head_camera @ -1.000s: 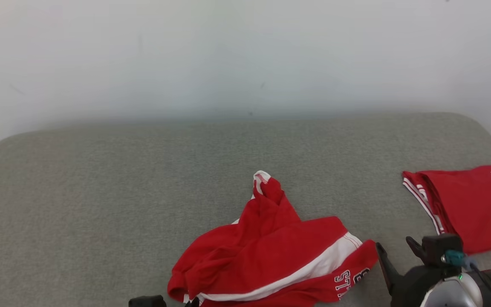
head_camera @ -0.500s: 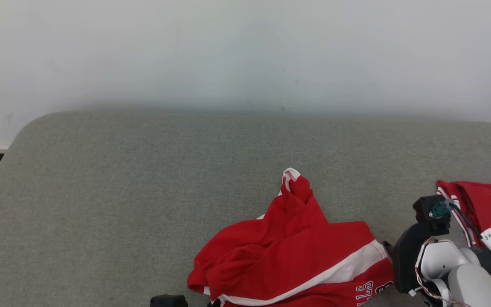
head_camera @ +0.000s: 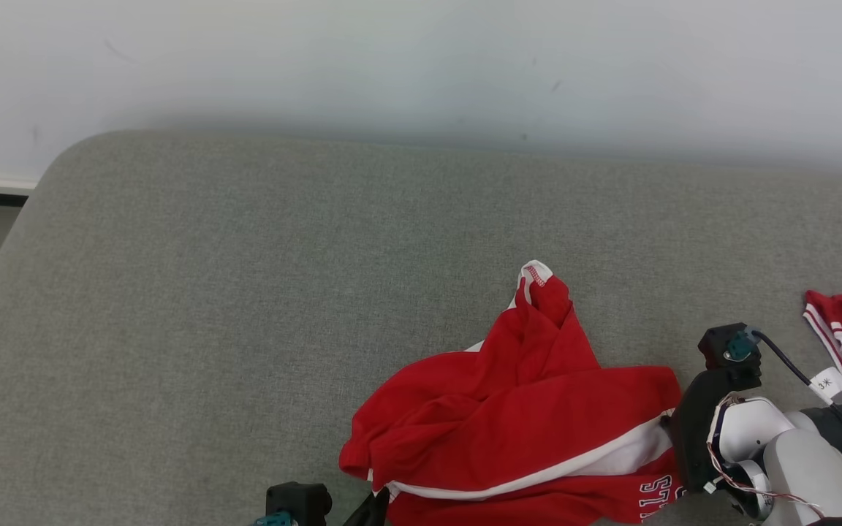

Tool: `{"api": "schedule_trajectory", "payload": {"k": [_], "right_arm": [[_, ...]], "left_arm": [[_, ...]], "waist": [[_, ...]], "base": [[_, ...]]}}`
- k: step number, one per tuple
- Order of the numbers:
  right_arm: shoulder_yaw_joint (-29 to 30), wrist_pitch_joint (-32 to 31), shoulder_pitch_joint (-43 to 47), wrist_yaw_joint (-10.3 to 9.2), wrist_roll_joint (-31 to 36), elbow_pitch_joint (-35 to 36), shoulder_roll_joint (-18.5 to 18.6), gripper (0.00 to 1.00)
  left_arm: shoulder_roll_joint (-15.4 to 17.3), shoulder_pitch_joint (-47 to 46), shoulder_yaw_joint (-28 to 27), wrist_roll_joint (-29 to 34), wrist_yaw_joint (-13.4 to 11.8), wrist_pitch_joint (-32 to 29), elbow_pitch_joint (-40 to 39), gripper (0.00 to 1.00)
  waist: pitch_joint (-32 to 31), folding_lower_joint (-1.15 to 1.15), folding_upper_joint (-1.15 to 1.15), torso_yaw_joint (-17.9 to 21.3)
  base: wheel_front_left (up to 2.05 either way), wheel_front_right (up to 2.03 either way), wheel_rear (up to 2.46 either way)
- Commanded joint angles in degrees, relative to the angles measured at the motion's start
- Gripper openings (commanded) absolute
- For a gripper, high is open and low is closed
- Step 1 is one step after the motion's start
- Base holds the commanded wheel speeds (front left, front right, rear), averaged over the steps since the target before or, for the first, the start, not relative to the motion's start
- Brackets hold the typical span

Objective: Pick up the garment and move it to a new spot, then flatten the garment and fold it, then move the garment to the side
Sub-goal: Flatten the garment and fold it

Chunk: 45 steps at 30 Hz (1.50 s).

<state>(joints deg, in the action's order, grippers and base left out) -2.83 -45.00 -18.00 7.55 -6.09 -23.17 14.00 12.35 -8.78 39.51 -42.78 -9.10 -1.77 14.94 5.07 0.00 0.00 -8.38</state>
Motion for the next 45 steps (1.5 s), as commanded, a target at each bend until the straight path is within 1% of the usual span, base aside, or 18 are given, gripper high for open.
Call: {"api": "schedule_trajectory", "payload": {"k": [1,2,3,4,5,6,7,10,12,17,22,25,28,31,34,37,43,45], "right_arm": [[-1.26,-0.93,0.52,-0.13,-0.33,-0.29,0.71,0.75],[-1.81,-1.27,0.97,-0.13,-0.48,-0.35,1.0,0.46],[-2.43,-1.74,1.41,-0.13,-0.69,-0.28,1.42,0.4],[-2.43,-1.74,1.41,-0.13,-0.69,-0.28,1.42,0.4],[-3.02,-1.98,1.75,-0.13,-1.03,-0.02,1.85,0.24],[-3.26,-1.75,1.96,-0.13,-1.52,0.6,2.12,0.03],[-3.47,-1.14,2.04,-0.13,-1.82,1.44,2.47,0.0],[-3.07,2.98,1.3,-0.13,-3.06,5.33,2.96,0.0],[-2.1,6.22,1.26,-0.13,-5.05,7.64,2.06,0.0],[0.35,12.44,1.71,-0.13,-10.48,13.74,1.41,0.0],[3.42,15.49,2.78,-0.13,-14.27,19.25,0.85,0.0],[6.36,16.96,3.13,-0.13,-16.94,22.23,-0.61,0.0],[9.18,17.28,3.67,-0.13,-18.8,24.98,-1.56,0.0],[11.33,16.86,4.81,-0.13,-18.32,27.3,-2.26,0.0],[12.8,15.48,7.8,-0.13,-16.32,28.36,-3.1,0.0],[13.47,14.14,12.0,-0.13,-14.26,27.99,-4.16,0.0],[14.61,13.11,19.17,-0.13,-11.05,22.61,-7.01,0.0],[15.11,13.03,20.27,-0.13,-9.66,21.46,-7.24,0.46]], "left_arm": [[-0.14,-0.83,-0.11,0.12,0.0,0.34,0.21,0.0],[-0.16,-0.92,-0.14,0.07,0.08,0.33,0.27,0.0],[-0.18,-0.94,-0.14,0.02,0.14,0.43,0.36,0.0],[-0.18,-0.94,-0.14,0.02,0.14,0.43,0.36,0.0],[-0.2,-0.92,-0.16,-0.05,0.18,0.51,0.48,0.0],[-0.25,-0.93,-0.25,-0.16,0.11,0.71,0.56,0.0],[-0.26,-1.02,-0.48,-0.14,0.14,1.12,0.44,0.0],[-0.61,-1.62,-1.8,-0.9,0.91,3.73,-0.9,0.0],[-0.76,-1.94,-3.11,-1.64,1.77,5.76,-2.22,0.0],[-1.02,-2.95,-6.9,-5.35,4.62,9.0,-7.56,0.0],[-0.57,-4.4,-9.63,-8.22,5.89,8.83,-13.86,0.0],[-0.96,-5.37,-10.95,-9.95,6.53,8.55,-17.68,0.0],[-0.72,-6.86,-11.09,-10.93,6.63,7.16,-20.76,0.0],[-0.39,-7.82,-10.51,-10.23,6.23,6.0,-22.62,0.0],[-0.13,-5.91,-8.36,-9.63,5.66,4.47,-22.04,0.0],[0.75,-3.1,-5.22,-8.4,5.17,2.51,-18.88,0.0],[1.62,2.21,-1.83,-9.48,4.72,-0.24,-10.25,0.0],[1.26,3.06,-1.94,-10.76,4.74,-0.9,-9.03,0.0]], "waist": [[1.2,0.0,0.0,-0.68],[1.35,0.0,0.0,-0.72],[1.43,0.0,0.0,-0.75],[1.43,0.0,0.0,-0.75],[1.46,0.0,0.0,-0.74],[1.44,0.0,0.0,-0.7],[1.36,0.0,0.0,-0.6],[0.74,0.0,0.0,-0.19],[0.1,0.0,0.0,0.07],[-1.81,0.0,0.0,1.22],[-3.45,0.0,0.0,2.75],[-3.87,0.0,0.0,3.67],[-3.97,0.0,0.0,4.6],[-3.75,0.0,0.0,5.56],[-3.02,0.0,0.0,6.18],[-1.91,0.0,0.0,6.5],[-0.27,0.0,0.0,6.37],[-0.16,0.0,0.0,6.16]], "base": [[0.0,0.0,0.0],[0.0,0.0,0.0],[0.0,0.0,0.0],[0.0,0.0,0.0],[0.0,0.0,0.0],[0.0,0.0,0.0],[0.0,0.0,0.0],[0.0,0.0,0.0],[0.0,0.0,0.0],[0.0,0.0,0.0],[0.0,0.0,0.0],[0.0,0.0,0.0],[0.0,0.0,0.0],[0.0,0.0,0.0],[0.0,0.0,0.0],[0.0,0.0,0.0],[0.0,0.0,0.0],[0.0,0.0,0.0]]}}
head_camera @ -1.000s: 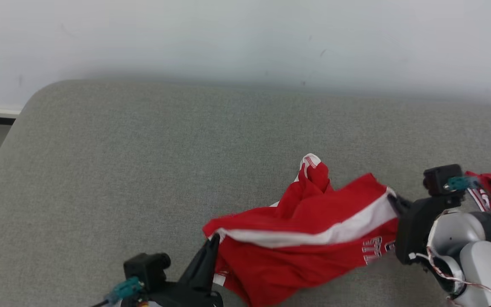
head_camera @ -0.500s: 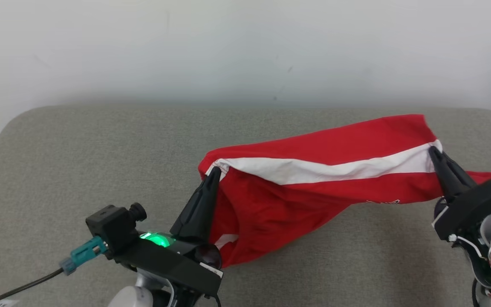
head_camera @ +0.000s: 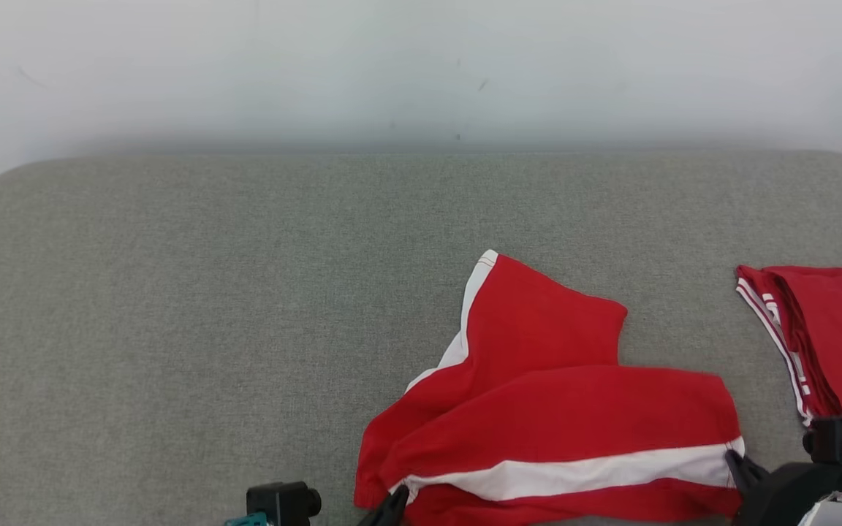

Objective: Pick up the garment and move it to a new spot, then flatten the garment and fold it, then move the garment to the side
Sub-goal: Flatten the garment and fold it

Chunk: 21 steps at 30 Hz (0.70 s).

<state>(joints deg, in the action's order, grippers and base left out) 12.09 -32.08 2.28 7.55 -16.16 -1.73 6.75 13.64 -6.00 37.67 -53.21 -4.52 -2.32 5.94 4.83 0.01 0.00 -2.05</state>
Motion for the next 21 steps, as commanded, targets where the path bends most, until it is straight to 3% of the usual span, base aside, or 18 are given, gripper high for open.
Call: {"api": "schedule_trajectory", "payload": {"k": [1,2,10,19,20,21], "right_arm": [[0.72,-0.06,0.4,-0.13,0.91,-0.65,0.0,1.0],[1.36,-0.14,0.75,-0.13,1.44,-1.22,-0.08,1.0],[1.84,-0.58,0.57,-0.13,2.28,-0.75,0.5,1.0],[0.81,-0.48,-0.44,-0.13,1.52,0.22,1.08,1.0],[0.73,-0.47,-0.53,-0.13,1.54,0.29,1.18,1.0],[0.66,-0.51,-0.6,-0.13,1.46,0.5,1.29,1.0]], "left_arm": [[-0.12,0.82,0.06,-1.05,0.14,-1.0,0.42,0.27],[-0.01,1.16,0.18,-1.74,0.11,-1.83,0.83,1.0],[1.11,1.27,1.23,-2.42,1.04,-4.37,1.04,1.0],[-1.05,-1.08,1.55,-1.57,1.23,-2.83,5.59,0.97],[-1.18,-1.3,1.42,-1.51,1.25,-2.65,5.92,0.74],[-1.22,-1.47,1.4,-1.5,1.47,-2.38,6.38,0.36]], "waist": [[0.06,-0.01,0.0,-0.33],[-0.06,-0.01,0.0,-0.51],[-1.35,-0.01,0.0,-1.21],[-1.55,-0.01,0.0,-1.04],[-1.51,-0.01,0.0,-0.98],[-1.48,-0.01,0.0,-0.91]], "base": [[0.0,0.0,0.0],[0.0,0.0,0.0],[0.0,0.0,0.0],[0.0,0.0,0.0],[0.0,0.0,0.0],[0.0,0.0,0.0]]}}
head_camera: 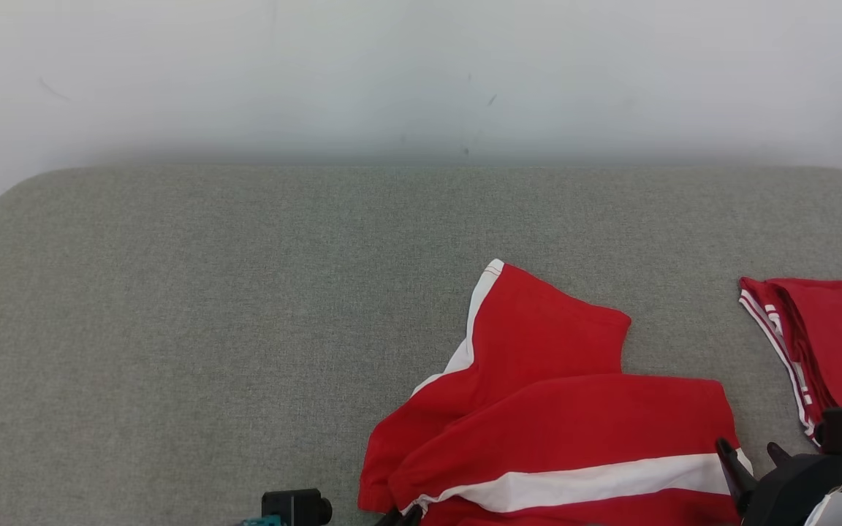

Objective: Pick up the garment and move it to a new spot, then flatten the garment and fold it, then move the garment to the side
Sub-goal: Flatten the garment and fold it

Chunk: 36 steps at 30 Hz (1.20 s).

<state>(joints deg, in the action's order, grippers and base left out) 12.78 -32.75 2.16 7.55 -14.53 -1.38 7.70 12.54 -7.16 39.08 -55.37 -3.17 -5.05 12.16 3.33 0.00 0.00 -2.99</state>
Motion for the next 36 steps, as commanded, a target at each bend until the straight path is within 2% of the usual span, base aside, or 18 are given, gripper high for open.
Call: {"api": "schedule_trajectory", "payload": {"k": [1,2,7,8,9,11,14,15,16,17,23,24,25,26,28,29,30,36], "right_arm": [[0.0,0.12,-0.42,-0.13,-0.19,0.27,0.37,1.0],[0.1,0.04,-0.33,-0.13,-0.18,0.38,0.4,1.0],[1.08,-2.15,0.38,-0.13,1.79,-0.07,0.96,1.0],[1.07,-2.69,0.45,-0.13,2.22,-0.06,1.13,1.0],[1.23,-3.14,0.41,-0.13,2.55,0.01,1.11,1.0],[1.35,-3.92,0.12,-0.13,2.81,0.17,1.06,1.0],[1.0,-5.0,-0.58,-0.13,3.15,-0.18,1.22,1.0],[1.0,-5.45,-0.82,-0.13,3.35,-0.39,1.19,1.0],[1.1,-5.93,-0.97,-0.13,3.53,-0.6,1.06,1.0],[1.2,-6.39,-1.08,-0.13,3.73,-0.85,0.96,1.0],[1.04,-8.85,-1.37,-0.13,2.99,-1.57,0.4,0.99],[1.09,-9.33,-1.16,-0.13,2.95,-1.4,0.32,0.81],[1.09,-9.33,-1.16,-0.13,2.95,-1.4,0.32,0.81],[1.25,-9.68,-1.01,-0.13,2.86,-1.19,0.15,0.47],[1.39,-10.25,-0.84,-0.13,2.95,-0.78,-0.01,0.21],[1.42,-10.5,-0.8,-0.13,3.03,-0.66,-0.04,0.17],[1.43,-10.54,-0.86,-0.13,3.07,-0.57,-0.09,0.0],[1.68,-11.29,-1.53,-0.13,2.28,-0.77,-0.28,0.0]], "left_arm": [[0.07,-0.29,-0.03,0.63,0.19,0.36,0.3,0.09],[0.29,-0.2,-0.04,0.57,0.36,0.35,0.37,0.0],[1.3,0.55,0.14,0.28,0.42,-0.48,-0.13,0.0],[1.47,0.66,0.12,0.26,0.3,-0.5,-0.37,0.04],[1.6,0.71,0.12,0.27,0.24,-0.62,-0.6,0.33],[1.77,0.75,0.19,0.34,-0.01,-0.86,-1.04,0.4],[1.82,0.63,0.5,0.62,-0.12,-1.05,-1.35,0.33],[1.75,0.58,0.61,0.59,-0.01,-1.18,-1.48,0.25],[1.75,0.51,0.83,0.56,0.14,-1.48,-1.56,0.04],[1.8,0.45,0.86,0.58,0.2,-1.52,-1.65,0.0],[1.95,0.1,1.28,0.59,0.42,-1.9,-1.87,0.0],[1.94,0.03,1.29,0.57,0.42,-1.88,-1.87,0.0],[1.94,0.03,1.29,0.57,0.42,-1.88,-1.87,0.0],[1.93,-0.01,1.27,0.54,0.4,-1.83,-1.88,0.0],[1.92,-0.07,1.17,0.46,0.35,-1.64,-1.89,0.0],[1.94,-0.12,1.12,0.42,0.33,-1.55,-1.86,0.0],[1.95,-0.18,1.08,0.37,0.33,-1.49,-1.82,0.0],[1.9,-0.44,0.99,0.06,0.31,-1.47,-1.5,0.0]], "waist": [[0.02,0.0,0.0,0.01],[0.02,0.0,0.0,0.02],[0.1,0.0,0.0,-0.04],[0.16,0.0,0.0,-0.11],[0.22,0.0,0.0,-0.18],[0.4,0.0,0.0,-0.26],[0.75,0.0,0.0,-0.3],[0.89,0.0,0.0,-0.32],[1.02,0.0,0.0,-0.34],[1.14,0.0,0.0,-0.37],[1.66,0.0,0.0,-0.56],[1.72,0.0,0.0,-0.56],[1.72,0.0,0.0,-0.56],[1.76,0.0,0.0,-0.55],[1.84,0.0,0.0,-0.44],[1.88,0.0,0.0,-0.38],[1.91,0.0,0.0,-0.3],[1.95,0.0,0.0,-0.06]], "base": [[0.0,0.0,0.0],[0.0,0.0,0.0],[0.0,0.0,0.0],[0.0,0.0,0.0],[0.0,0.0,0.0],[0.0,0.0,0.0],[0.0,0.0,0.0],[0.0,0.0,0.0],[0.0,0.0,0.0],[0.0,0.0,0.0],[0.0,0.0,0.0],[0.0,0.0,0.0],[0.0,0.0,0.0],[0.0,0.0,0.0],[0.0,0.0,0.0],[0.0,0.0,0.0],[0.0,0.0,0.0],[0.0,0.0,0.0]]}}
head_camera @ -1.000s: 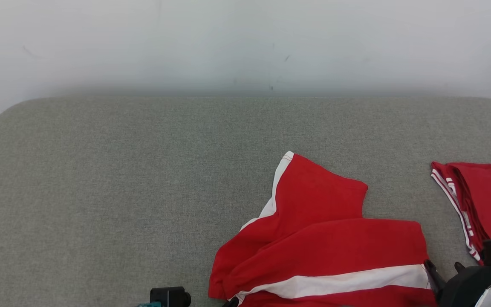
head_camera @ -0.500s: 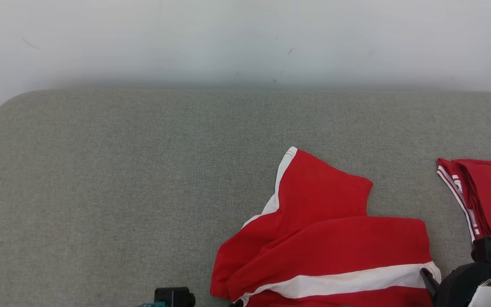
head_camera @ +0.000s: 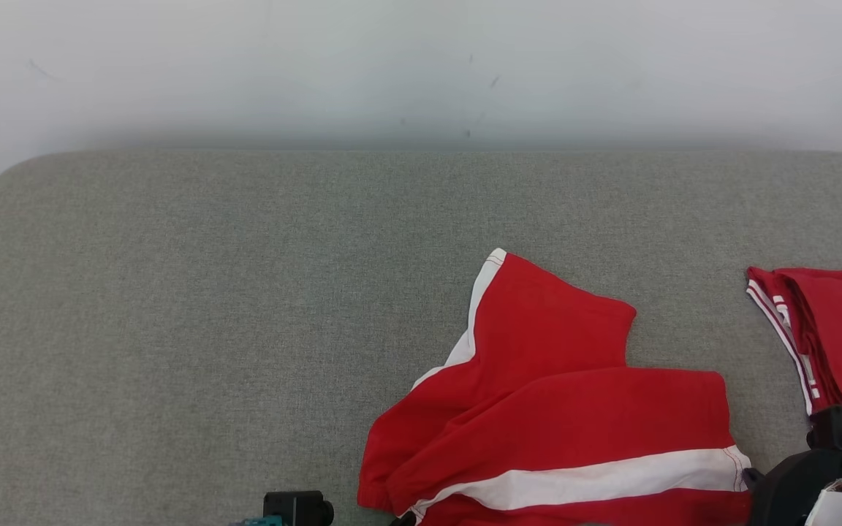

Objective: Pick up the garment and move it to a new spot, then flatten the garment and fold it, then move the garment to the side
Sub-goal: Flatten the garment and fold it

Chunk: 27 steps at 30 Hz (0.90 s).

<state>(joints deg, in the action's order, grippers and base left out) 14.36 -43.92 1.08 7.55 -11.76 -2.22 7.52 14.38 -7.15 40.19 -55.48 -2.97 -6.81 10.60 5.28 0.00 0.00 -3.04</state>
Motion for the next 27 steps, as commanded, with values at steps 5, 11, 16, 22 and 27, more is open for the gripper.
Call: {"api": "schedule_trajectory", "payload": {"k": [5,11,16,22,27], "right_arm": [[0.73,-0.48,-1.31,-0.13,0.63,0.45,0.85,0.61],[-0.77,-2.99,-3.44,-0.13,2.39,-2.49,2.4,0.48],[-1.58,-3.36,-4.36,-0.13,3.03,-3.98,1.87,0.39],[-1.77,-3.93,-3.76,-0.13,3.55,-4.97,1.57,0.41],[-2.52,-4.41,-3.89,-0.13,3.83,-5.99,1.34,0.3]], "left_arm": [[0.2,-0.7,-0.17,0.31,-0.18,0.34,0.12,0.0],[-0.05,-1.35,0.13,0.28,0.03,-0.02,-0.09,0.0],[-0.16,-1.66,0.24,0.18,0.22,-0.15,-0.04,0.0],[0.02,-1.43,0.15,-0.11,0.09,-0.03,0.1,0.0],[0.15,-1.33,0.25,-0.26,0.14,-0.03,-0.04,0.0]], "waist": [[0.25,0.0,0.0,0.04],[1.0,0.0,0.0,0.05],[1.52,0.0,0.0,-0.21],[1.55,0.0,0.0,-0.21],[1.56,0.0,0.0,-0.09]], "base": [[0.0,0.0,0.0],[0.0,0.0,0.0],[0.0,0.0,0.0],[0.0,0.0,0.0],[0.0,0.0,0.0]]}}
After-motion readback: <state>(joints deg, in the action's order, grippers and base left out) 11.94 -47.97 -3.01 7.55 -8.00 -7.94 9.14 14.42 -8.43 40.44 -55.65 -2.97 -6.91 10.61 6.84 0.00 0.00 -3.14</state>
